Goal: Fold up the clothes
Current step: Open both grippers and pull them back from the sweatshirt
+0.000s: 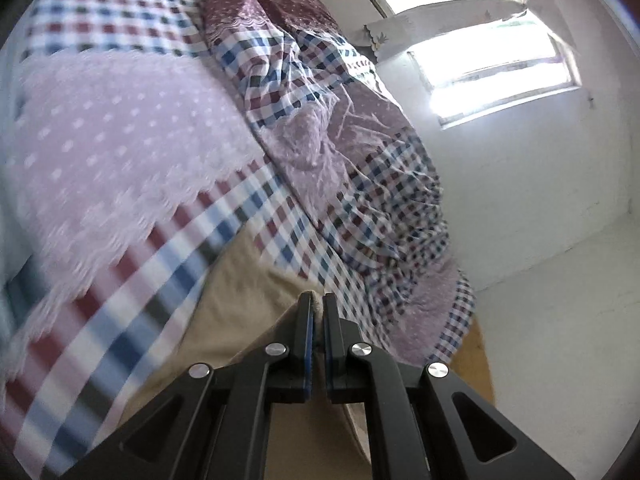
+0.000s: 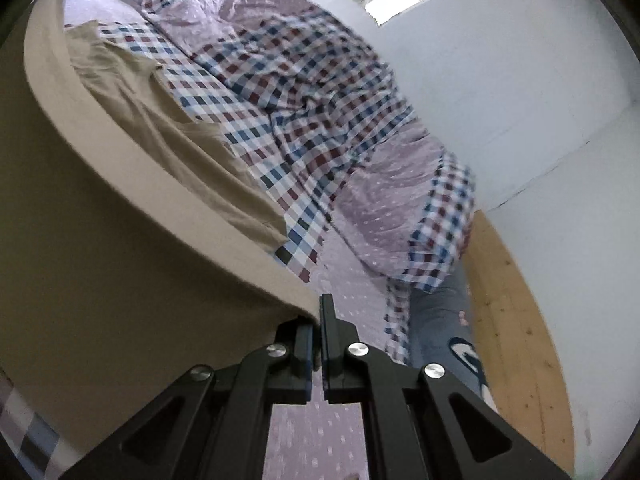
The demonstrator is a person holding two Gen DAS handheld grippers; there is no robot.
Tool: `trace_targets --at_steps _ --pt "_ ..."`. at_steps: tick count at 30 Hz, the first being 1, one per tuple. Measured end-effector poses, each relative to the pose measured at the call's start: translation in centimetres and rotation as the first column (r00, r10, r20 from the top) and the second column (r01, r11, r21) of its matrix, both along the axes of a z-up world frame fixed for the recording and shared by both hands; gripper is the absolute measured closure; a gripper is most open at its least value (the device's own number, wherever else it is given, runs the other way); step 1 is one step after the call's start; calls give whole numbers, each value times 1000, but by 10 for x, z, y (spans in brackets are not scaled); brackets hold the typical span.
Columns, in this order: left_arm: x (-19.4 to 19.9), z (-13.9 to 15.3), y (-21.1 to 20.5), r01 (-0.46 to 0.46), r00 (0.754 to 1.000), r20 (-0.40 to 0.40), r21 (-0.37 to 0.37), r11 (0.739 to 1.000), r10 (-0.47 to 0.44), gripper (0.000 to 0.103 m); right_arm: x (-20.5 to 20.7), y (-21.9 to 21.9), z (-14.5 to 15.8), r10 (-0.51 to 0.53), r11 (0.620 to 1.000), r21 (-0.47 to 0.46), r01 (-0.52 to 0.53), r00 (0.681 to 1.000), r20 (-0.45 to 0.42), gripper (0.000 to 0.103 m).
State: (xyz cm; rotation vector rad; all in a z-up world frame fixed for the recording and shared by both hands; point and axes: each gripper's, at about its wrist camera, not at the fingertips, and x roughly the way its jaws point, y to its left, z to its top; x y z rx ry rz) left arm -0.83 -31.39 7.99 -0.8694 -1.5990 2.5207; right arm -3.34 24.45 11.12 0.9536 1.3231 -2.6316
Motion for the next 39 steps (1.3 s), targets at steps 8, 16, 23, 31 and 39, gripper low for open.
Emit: trace_targets --at_steps 8,16,23,31,39 --pt "-98 -18 -6 -23 996 87 -64 998 28 101 -125 3 -18 -42 998 -49 47 993 107 103" --pt "-174 -36 -14 -24 986 158 -168 985 51 101 -224 -23 -46 -62 998 -11 64 986 152 103" --pt "-225 -45 -13 13 978 202 -268 963 43 101 -278 -30 -72 -98 995 51 90 977 192 103" --pt "-251 -61 -22 107 970 241 -353 929 -20 96 -311 -5 -104 -251 968 47 246 941 228 80" --pt "-149 -29 -55 -6 999 44 -302 953 20 38 -278 108 -74 -547 704 -352 617 787 285 49"
